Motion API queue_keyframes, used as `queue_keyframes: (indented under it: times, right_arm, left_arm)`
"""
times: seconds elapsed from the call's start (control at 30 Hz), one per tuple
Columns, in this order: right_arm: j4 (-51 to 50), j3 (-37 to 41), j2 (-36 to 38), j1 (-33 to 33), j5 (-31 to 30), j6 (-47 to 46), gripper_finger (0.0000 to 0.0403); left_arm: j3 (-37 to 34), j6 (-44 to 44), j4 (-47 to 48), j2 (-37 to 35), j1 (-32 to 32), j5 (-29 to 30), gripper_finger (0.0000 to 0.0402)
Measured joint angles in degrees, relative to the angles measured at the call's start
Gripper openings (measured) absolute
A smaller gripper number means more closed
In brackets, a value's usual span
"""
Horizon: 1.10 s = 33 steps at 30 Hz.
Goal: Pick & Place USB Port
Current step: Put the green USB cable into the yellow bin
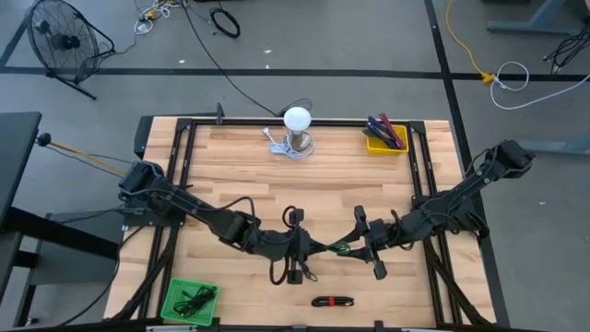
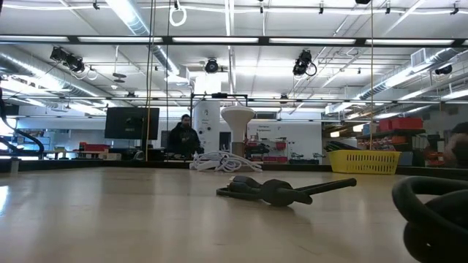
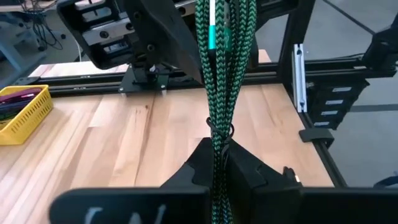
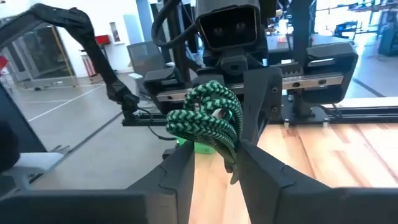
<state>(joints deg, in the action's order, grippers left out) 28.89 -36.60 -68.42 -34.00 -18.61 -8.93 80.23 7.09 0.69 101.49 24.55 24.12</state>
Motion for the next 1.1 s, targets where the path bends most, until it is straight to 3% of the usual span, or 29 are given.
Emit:
queue_keyframes:
  times: [0.53, 0.63, 0.77, 1.1]
  right_arm:
    - [1.4, 0.0, -0.1, 0.0, -5.6, 3.6, 0.0117]
    - [1.4, 0.0, -0.1, -0.1, -9.3, 3.9, 0.009]
    - [1.3, 0.0, -0.1, -0.1, -10.1, 5.4, 0.0018]
    - [0.3, 0.0, -0.1, -0.2, -12.3, 4.6, 0.0004]
  left_arm:
    - [0.0, -0.2, -3.7, 0.0, -3.2, -4.0, 0.0019]
    - [0.0, 0.0, -3.6, 0.0, -3.4, -4.5, 0.0019]
    - [0.0, 0.2, -3.5, 0.0, -3.3, -4.5, 0.0019]
    - [0.0, -0.2, -2.2, 0.1, -2.9, -4.4, 0.008]
